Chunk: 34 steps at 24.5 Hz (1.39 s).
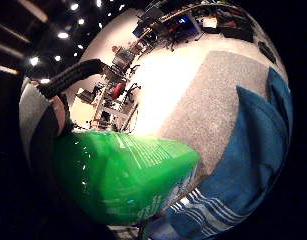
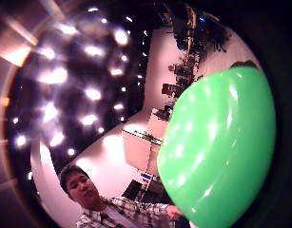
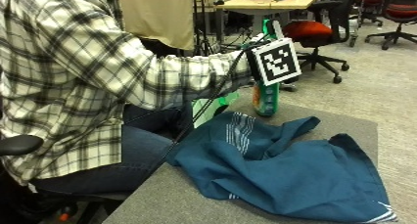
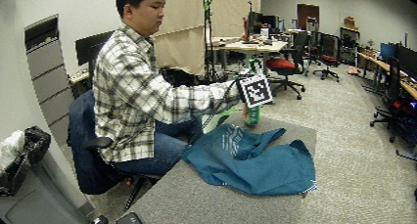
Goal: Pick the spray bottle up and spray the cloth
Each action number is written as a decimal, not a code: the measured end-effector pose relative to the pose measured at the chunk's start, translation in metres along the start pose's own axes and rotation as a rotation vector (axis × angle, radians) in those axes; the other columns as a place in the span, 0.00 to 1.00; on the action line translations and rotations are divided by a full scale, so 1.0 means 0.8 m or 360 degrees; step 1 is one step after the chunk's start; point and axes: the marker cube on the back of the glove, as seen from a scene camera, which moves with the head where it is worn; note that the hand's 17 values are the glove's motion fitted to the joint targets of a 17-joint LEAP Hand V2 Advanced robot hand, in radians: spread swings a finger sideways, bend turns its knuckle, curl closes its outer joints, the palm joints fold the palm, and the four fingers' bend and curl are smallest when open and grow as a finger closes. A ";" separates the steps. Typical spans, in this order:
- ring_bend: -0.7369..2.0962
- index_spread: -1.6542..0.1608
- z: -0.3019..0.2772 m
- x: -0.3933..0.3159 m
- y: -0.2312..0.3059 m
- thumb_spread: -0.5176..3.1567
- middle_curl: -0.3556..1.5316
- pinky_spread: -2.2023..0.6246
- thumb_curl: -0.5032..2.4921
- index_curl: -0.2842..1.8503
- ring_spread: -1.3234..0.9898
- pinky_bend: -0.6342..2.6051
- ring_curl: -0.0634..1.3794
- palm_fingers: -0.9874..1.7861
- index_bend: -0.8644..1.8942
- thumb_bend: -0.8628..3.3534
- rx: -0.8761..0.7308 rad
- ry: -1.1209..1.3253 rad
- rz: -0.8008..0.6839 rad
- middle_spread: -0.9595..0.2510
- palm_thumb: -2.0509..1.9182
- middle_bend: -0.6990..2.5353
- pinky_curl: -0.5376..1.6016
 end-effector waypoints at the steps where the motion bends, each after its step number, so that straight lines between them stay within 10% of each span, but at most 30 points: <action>1: 0.43 0.76 0.003 0.002 0.000 0.16 0.45 0.71 0.43 0.39 0.48 0.31 0.37 0.83 0.45 0.20 -0.0008 -0.0010 -0.0001 0.66 0.77 0.38 0.45; 24: 0.42 0.77 0.008 0.013 0.010 0.19 0.44 0.72 0.43 0.38 0.48 0.33 0.37 0.79 0.42 0.19 -0.0226 -0.0062 0.0012 0.66 0.77 0.36 0.46; 34: 0.35 0.72 -0.018 0.031 0.035 0.32 0.41 0.80 0.40 0.36 0.54 0.27 0.34 0.42 0.36 0.18 -0.0407 0.0238 0.0092 0.69 0.71 0.30 0.44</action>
